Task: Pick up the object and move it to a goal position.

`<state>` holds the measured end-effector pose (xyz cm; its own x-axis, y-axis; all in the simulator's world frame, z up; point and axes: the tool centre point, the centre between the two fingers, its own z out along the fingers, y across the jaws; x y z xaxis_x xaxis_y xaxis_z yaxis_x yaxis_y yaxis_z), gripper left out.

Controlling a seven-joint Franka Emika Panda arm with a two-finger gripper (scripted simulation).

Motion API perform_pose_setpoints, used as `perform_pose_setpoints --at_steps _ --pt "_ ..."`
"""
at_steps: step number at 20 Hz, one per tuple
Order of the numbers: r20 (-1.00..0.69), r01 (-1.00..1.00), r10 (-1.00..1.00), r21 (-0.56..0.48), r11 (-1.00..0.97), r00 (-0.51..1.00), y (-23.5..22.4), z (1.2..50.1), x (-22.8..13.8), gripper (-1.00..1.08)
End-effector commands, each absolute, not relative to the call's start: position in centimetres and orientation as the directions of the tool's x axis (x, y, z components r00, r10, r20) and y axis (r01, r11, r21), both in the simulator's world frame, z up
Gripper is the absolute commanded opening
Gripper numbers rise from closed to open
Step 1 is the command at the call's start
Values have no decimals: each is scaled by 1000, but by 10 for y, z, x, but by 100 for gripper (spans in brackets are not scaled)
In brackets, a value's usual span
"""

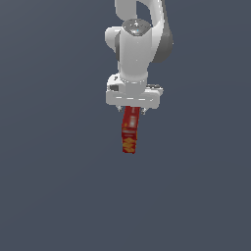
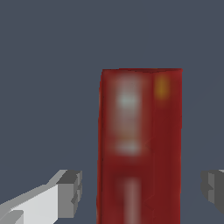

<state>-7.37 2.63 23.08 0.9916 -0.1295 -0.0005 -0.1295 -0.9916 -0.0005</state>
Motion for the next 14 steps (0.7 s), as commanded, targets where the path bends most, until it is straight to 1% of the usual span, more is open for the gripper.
perform_pose_setpoints --at_steps 1,6,11,12,14 --pt "-1 -130 -130 0 -991 991 26 220 -74 100" --pt "-1 -131 -131 0 -991 991 27 199 -75 100" --pt "0 -131 -131 0 -991 991 27 192 -74 100" --pt "0 -131 -131 0 -991 991 27 192 -74 -100" --pt "0 -131 -131 0 -991 991 27 192 -74 -100"
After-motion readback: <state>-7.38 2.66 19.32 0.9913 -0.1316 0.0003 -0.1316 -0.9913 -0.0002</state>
